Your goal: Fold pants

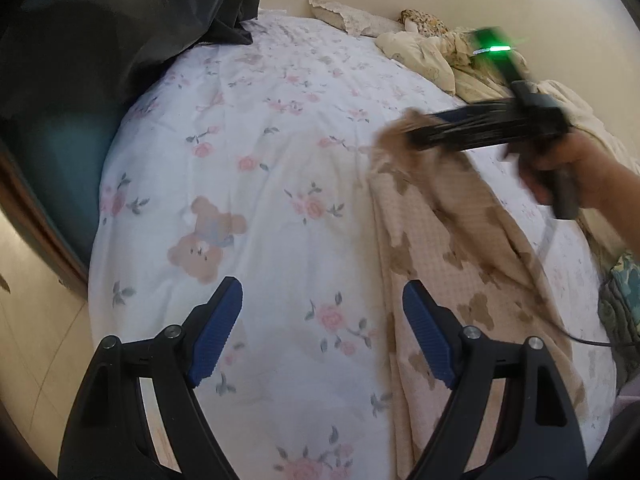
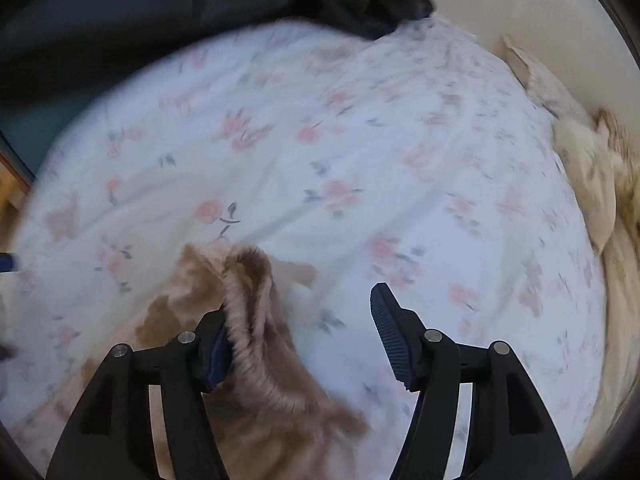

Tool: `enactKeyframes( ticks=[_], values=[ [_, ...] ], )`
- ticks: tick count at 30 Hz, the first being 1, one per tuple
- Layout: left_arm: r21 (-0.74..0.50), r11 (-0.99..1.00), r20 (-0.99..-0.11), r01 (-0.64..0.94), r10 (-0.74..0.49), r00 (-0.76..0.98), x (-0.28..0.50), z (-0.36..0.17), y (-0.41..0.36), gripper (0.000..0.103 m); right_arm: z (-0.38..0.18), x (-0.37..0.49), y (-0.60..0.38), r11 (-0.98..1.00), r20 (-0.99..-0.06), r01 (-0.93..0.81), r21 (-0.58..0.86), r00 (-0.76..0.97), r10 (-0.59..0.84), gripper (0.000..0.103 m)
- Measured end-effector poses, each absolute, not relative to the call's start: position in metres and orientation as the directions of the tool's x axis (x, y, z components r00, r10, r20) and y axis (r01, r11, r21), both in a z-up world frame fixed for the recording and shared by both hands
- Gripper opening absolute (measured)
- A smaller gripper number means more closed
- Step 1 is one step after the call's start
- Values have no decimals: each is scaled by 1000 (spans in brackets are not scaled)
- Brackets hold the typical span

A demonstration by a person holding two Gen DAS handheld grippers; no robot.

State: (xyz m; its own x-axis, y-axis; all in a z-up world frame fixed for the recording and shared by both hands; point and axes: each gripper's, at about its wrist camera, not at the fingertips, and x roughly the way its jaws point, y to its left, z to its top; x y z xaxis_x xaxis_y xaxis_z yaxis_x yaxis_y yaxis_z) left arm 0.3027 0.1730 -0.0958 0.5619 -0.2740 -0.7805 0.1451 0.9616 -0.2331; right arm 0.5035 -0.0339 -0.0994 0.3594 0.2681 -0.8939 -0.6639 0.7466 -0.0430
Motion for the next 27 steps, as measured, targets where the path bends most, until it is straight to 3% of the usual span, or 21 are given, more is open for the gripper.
enactKeyframes(
  ticks=[7, 13, 15, 18, 20, 23, 27],
  values=[
    [-253, 962, -772, 106, -266, 577, 319, -97, 167, 80, -63, 483, -135, 844, -838, -500, 195, 362, 408, 67],
    [-251, 960, -772, 125, -277, 572, 318, -94, 153, 80, -75, 486, -105, 846, -870, -516, 134, 348, 349, 68],
    [-257, 957, -764, 132, -285, 578, 317, -91, 152, 80, -83, 487, -68, 818, -899, -565, 110, 295, 325, 88],
    [-253, 957, -766, 141, -287, 576, 314, -92, 152, 80, -109, 484, -11, 750, -975, -657, 73, 112, 193, 90],
    [-259, 955, -766, 145, -294, 572, 313, -92, 155, 80, -102, 477, 7, 711, -970, -703, 13, 164, 179, 90],
    [-259, 955, -757, 143, -293, 584, 312, -90, 162, 80, -78, 475, -7, 720, -943, -691, 68, 190, 272, 90],
    [-270, 957, -759, 107, -280, 588, 315, -95, 170, 80, -55, 480, -81, 827, -869, -542, 145, 331, 369, 89]
  ],
)
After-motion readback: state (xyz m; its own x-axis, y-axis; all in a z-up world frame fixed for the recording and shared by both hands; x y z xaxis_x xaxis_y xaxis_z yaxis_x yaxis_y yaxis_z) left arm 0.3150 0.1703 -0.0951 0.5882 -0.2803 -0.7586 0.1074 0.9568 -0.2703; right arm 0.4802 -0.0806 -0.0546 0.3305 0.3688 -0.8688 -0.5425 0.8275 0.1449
